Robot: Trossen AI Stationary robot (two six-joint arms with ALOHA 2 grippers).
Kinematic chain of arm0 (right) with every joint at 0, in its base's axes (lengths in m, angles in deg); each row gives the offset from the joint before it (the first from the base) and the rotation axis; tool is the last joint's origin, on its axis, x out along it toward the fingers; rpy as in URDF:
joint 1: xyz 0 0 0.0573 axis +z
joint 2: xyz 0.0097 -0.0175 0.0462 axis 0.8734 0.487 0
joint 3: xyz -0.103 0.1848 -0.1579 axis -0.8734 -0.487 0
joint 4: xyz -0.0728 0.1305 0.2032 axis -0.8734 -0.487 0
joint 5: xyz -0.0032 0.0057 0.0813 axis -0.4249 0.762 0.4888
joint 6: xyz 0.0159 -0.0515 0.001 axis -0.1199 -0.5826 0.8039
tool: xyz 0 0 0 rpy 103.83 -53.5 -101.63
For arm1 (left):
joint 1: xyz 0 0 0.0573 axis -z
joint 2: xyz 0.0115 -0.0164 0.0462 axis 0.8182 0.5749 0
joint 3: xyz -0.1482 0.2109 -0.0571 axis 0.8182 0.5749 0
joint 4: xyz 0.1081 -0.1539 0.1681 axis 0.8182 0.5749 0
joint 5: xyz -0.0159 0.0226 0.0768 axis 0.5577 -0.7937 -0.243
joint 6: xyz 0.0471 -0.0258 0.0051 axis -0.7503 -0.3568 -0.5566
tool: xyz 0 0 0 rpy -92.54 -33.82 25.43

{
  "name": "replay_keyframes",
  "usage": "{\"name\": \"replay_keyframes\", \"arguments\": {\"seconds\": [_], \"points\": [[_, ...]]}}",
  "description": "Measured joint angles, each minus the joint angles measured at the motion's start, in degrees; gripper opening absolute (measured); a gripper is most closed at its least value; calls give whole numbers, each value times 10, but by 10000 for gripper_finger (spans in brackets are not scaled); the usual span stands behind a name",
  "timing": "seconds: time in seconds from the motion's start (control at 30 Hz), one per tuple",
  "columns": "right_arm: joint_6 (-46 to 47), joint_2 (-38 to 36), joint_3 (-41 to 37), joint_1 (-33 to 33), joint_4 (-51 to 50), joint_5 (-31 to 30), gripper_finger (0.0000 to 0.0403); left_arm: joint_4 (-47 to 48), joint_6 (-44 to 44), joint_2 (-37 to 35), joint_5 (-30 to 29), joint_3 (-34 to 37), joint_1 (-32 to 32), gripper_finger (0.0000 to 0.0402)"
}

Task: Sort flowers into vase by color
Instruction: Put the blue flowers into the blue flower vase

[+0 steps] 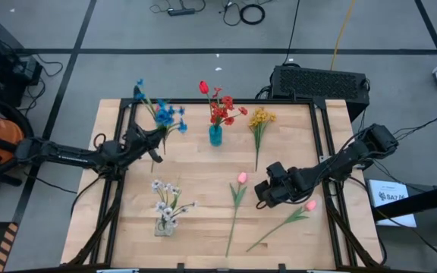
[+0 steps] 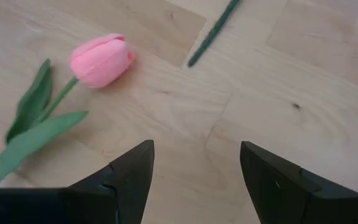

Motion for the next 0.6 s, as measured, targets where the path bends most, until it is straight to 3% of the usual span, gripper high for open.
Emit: {"name": "replay_keyframes", "arguments": {"seconds": [0.27,0.6], "points": [[0,0,0,0,12,-11,231,18,1,2,-2,0,0,16],[0,0,0,0,12,-45,231,-71,-74,4,36,0,-15,6]]}}
